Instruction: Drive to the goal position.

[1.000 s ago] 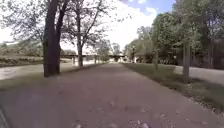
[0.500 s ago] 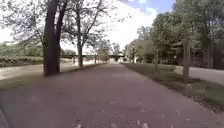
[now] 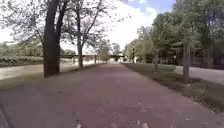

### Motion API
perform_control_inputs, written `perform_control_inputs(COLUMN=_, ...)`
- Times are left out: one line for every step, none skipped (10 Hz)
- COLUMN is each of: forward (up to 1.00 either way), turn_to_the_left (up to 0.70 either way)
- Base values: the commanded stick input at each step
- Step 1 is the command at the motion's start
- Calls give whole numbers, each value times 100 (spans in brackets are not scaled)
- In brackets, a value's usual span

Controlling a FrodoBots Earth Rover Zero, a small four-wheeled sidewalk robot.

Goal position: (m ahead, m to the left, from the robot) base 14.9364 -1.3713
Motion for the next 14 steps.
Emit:
perform_control_inputs(forward=100, turn_to_the_left=0)
perform_control_inputs(forward=100, turn_to_the_left=0)
perform_control_inputs(forward=100, turn_to_the_left=0)
perform_control_inputs(forward=100, turn_to_the_left=0)
perform_control_inputs(forward=100, turn_to_the_left=0)
perform_control_inputs(forward=100, turn_to_the_left=0)
perform_control_inputs(forward=100, turn_to_the_left=0)
perform_control_inputs(forward=100, turn_to_the_left=0)
perform_control_inputs(forward=100, turn_to_the_left=0)
perform_control_inputs(forward=100, turn_to_the_left=0)
perform_control_inputs(forward=100, turn_to_the_left=0)
perform_control_inputs(forward=100, turn_to_the_left=0)
perform_control_inputs(forward=100, turn_to_the_left=0)
perform_control_inputs(forward=100, turn_to_the_left=0)
